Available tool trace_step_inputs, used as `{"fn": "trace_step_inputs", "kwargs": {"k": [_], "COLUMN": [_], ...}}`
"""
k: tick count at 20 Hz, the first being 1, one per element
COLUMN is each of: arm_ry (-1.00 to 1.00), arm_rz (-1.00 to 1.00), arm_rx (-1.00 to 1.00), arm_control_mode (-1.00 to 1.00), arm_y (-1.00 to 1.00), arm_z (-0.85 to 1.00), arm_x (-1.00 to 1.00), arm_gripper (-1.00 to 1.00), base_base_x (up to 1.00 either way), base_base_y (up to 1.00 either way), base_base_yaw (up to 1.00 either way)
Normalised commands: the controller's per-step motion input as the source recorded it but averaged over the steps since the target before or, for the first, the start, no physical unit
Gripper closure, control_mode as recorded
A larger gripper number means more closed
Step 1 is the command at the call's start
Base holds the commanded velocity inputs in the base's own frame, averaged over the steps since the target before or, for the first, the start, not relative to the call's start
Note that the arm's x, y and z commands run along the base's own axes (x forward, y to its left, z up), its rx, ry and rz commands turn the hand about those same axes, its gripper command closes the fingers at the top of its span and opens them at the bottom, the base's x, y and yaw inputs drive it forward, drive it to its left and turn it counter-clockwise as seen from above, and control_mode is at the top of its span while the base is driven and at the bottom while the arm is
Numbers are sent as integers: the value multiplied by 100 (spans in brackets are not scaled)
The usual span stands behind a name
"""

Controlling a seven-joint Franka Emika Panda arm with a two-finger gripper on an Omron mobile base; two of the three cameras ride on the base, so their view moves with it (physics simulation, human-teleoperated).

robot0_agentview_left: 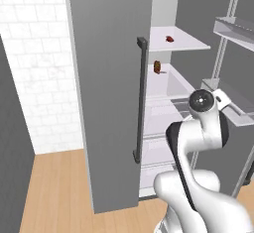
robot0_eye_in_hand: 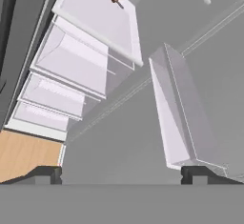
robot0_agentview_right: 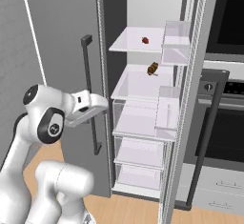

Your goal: Take the strawberry from the fridge and place it on top of the pancake, located on the dining counter.

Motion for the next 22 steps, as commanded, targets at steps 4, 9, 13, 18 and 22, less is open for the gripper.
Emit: {"fn": "trace_step_inputs", "kwargs": {"k": [4,9,13,18,22], "arm_ry": [0,-2,-3,-1,0], "arm_rz": [5,5,-1,0,-3], "arm_rx": [20,17,4,0,2], "arm_control_mode": [-100,-100,-100,-100,100], "arm_y": [38,38,25,1,-6], "arm_z": [0,-5,-2,-4,-4], "arm_x": [-71,-53,-35,-1,7], "arm_gripper": [-100,-100,-100,-100,-100], "base_base_x": [0,0,0,0,30], "base_base_y": [0,0,0,0,-22], "base_base_yaw": [0,0,0,0,-18]}}
